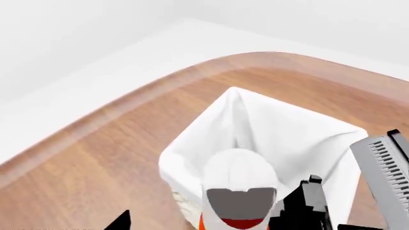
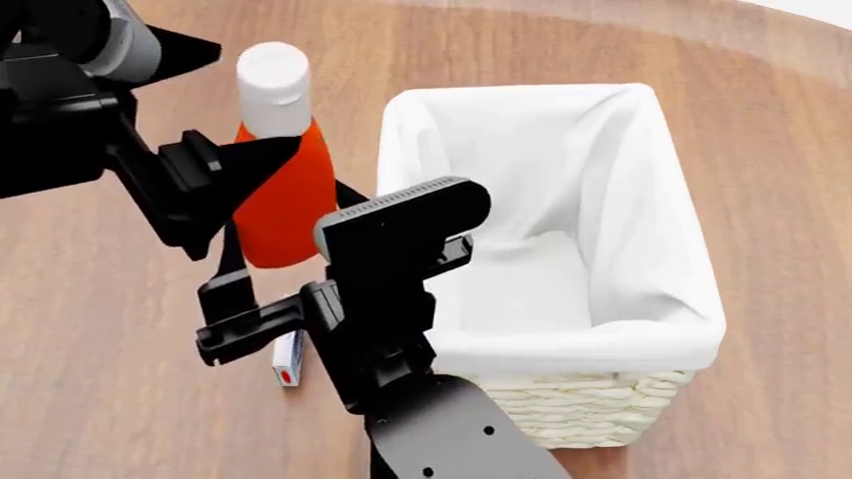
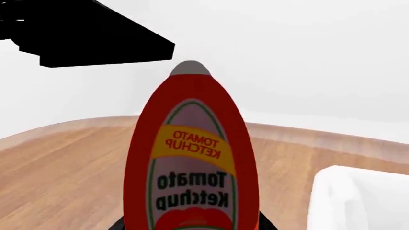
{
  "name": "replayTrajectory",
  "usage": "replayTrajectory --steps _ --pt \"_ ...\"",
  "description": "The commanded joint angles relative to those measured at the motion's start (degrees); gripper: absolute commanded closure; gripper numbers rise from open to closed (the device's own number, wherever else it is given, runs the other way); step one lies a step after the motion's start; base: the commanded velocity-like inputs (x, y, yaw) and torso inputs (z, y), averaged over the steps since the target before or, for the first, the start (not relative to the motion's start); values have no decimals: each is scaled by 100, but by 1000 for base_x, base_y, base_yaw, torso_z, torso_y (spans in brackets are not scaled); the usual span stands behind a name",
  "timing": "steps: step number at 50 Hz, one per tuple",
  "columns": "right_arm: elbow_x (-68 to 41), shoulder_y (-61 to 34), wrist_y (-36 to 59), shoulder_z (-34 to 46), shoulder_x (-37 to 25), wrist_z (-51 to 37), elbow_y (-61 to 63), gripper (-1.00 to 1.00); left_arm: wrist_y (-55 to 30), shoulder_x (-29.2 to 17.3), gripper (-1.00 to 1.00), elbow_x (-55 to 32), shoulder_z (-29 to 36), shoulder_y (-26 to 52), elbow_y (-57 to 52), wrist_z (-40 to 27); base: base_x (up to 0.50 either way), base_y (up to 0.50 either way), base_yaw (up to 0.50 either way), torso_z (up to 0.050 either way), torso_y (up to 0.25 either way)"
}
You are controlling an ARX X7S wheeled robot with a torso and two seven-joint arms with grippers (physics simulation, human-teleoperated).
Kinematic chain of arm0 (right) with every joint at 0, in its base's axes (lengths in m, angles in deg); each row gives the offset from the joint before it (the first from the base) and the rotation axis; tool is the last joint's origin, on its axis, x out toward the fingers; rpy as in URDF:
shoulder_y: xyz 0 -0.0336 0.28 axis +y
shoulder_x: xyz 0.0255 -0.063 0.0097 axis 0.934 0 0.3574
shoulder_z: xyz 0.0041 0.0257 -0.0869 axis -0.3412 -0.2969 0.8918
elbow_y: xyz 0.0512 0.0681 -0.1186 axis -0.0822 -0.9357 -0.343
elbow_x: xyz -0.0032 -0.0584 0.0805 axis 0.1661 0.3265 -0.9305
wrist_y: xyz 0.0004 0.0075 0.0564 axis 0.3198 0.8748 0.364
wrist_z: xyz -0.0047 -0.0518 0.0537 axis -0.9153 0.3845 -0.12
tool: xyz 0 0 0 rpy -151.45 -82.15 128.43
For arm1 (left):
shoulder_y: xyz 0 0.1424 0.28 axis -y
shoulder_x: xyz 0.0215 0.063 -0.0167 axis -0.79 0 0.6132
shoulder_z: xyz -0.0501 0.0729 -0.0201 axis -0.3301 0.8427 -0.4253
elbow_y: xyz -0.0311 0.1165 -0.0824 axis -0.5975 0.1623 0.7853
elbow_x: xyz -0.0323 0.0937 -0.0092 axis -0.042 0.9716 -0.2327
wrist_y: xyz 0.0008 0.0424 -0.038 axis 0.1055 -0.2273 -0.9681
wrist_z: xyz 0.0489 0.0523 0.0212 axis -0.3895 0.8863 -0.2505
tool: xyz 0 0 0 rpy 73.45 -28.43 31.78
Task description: Pick up the ketchup, and put it in the basket.
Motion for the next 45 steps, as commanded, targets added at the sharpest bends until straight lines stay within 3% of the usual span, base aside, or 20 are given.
replayTrajectory --steps 1,23,24,29,34,36,45 --pt "132 -84 49 -327 -56 60 226 100 -71 -12 -100 -195 -296 -85 -239 200 0 0 0 0 0" --pt "92 -247 92 -624 -446 -113 135 100 120 -573 -100 -767 -1198 -865 -1301 -626 0 0 0 0 0" --pt "110 -253 95 -655 -483 -152 116 100 261 -581 -100 -1021 -1648 -1205 -1436 -1063 0 0 0 0 0" --pt "115 -225 146 -670 -564 -237 243 100 696 -651 -100 -1029 -2019 -1945 -1755 -1459 0 0 0 0 0" --pt "98 -237 246 -744 -654 -375 310 100 1153 -729 -100 -677 -2157 -2556 -2178 -1837 0 0 0 0 0" --pt "103 -236 275 -757 -677 -421 329 100 959 -804 -100 -682 -2130 -2537 -2342 -2081 0 0 0 0 0" --pt "96 -361 727 -828 -888 -760 530 100 1670 -648 -100 -239 -2253 -3885 -2974 -2726 0 0 0 0 1"
